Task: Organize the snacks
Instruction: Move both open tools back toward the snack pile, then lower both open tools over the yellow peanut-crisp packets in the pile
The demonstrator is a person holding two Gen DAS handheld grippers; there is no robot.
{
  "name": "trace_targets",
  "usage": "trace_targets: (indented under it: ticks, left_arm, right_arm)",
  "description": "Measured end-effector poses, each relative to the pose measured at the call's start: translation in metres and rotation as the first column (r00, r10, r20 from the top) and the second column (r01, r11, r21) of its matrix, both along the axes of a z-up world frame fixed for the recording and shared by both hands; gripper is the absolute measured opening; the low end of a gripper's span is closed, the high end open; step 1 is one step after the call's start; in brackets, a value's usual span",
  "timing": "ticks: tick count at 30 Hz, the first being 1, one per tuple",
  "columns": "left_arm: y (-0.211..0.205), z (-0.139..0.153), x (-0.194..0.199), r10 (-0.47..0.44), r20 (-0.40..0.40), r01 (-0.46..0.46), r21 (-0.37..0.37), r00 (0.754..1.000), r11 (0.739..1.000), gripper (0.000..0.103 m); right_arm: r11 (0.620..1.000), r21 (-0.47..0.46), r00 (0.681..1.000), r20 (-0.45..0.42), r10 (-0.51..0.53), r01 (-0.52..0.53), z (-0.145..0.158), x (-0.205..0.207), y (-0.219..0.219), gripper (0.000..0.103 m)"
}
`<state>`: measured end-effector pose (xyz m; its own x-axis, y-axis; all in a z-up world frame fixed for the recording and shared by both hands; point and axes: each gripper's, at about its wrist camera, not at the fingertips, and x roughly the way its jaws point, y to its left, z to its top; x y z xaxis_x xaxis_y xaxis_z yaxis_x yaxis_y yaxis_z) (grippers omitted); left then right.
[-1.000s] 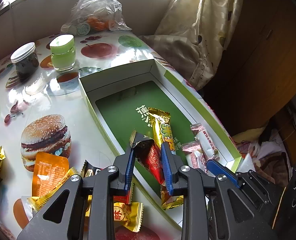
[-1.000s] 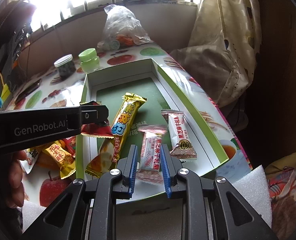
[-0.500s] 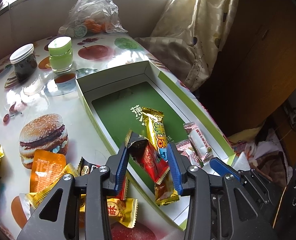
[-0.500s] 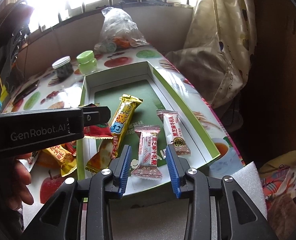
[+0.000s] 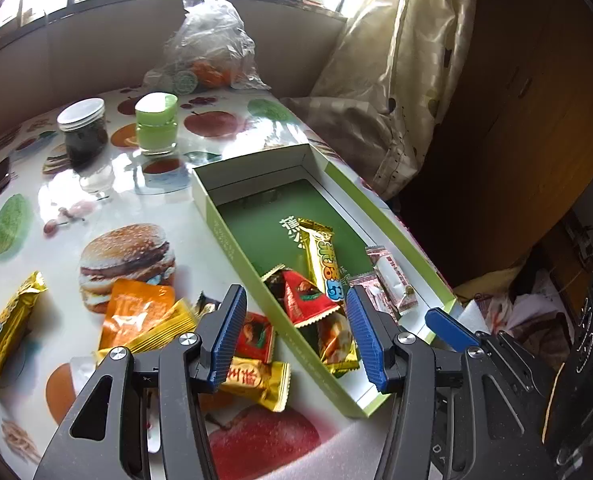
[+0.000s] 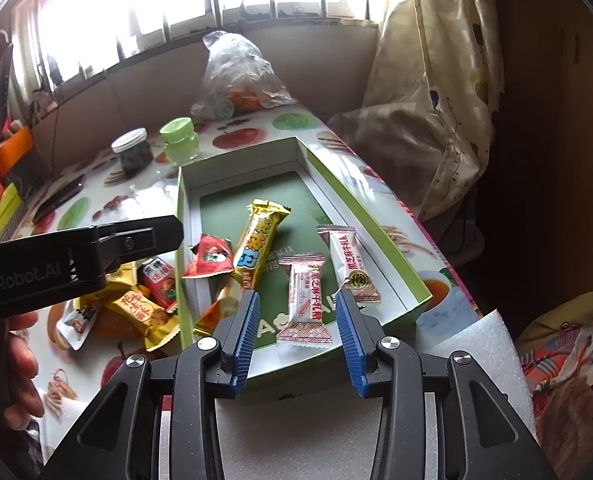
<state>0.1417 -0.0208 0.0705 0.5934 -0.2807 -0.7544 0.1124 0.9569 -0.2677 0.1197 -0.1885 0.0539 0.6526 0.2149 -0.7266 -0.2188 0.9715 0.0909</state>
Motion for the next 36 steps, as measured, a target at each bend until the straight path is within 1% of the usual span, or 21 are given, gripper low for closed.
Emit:
trace_targets:
  ticks: [6, 10, 15, 17, 20, 24, 29, 36]
  left_arm:
    - [0.018, 0.008, -0.028, 0.035, 0.02, -0.035, -0.001, 0.999, 0.999, 0.054]
    - [0.04, 0.009, -0.05, 0.086, 0.026, -0.086, -0.002, 0.996, 0.996, 0.054]
    - [0.074, 0.003, -0.078, 0.156, 0.027, -0.155, -0.016, 0.987, 0.988, 0.054]
    - [0.086, -0.002, -0.09, 0.182, 0.022, -0.182, -0.008, 0.983, 0.983, 0.054]
    - [0.103, -0.008, -0.103, 0.213, 0.017, -0.212, -0.015, 0.977, 0.977, 0.054]
    - [0.121, -0.016, -0.111, 0.248, 0.002, -0.248, -0.025, 0.969, 0.968, 0.054]
    - [0.138, -0.021, -0.118, 0.285, -0.003, -0.285, -0.048, 0.958, 0.957, 0.053]
    - [0.153, -0.026, -0.125, 0.306, -0.013, -0.306, -0.072, 0.952, 0.949, 0.054]
  right_arm:
    - [1.0, 0.01, 0.999, 0.031, 0.017, -0.017, 0.009, -0.013, 0.008, 0.039]
    - [0.999, 0.018, 0.998, 0.04, 0.048, -0.049, 0.011, -0.023, 0.018, 0.039]
    - [0.995, 0.026, 0.994, 0.048, 0.096, -0.097, 0.01, -0.034, 0.033, 0.04]
    - [0.991, 0.022, 0.991, 0.044, 0.129, -0.13, 0.009, -0.038, 0.042, 0.04]
    - [0.984, 0.021, 0.983, 0.046, 0.178, -0.179, 0.009, -0.041, 0.056, 0.041]
    - [0.971, -0.013, 0.97, 0.049, 0.239, -0.239, 0.005, -0.042, 0.077, 0.041]
    - [0.944, -0.07, 0.945, 0.029, 0.326, -0.323, -0.006, -0.034, 0.105, 0.042]
    - [0.925, -0.113, 0.932, -0.041, 0.36, -0.362, -0.03, -0.014, 0.126, 0.042]
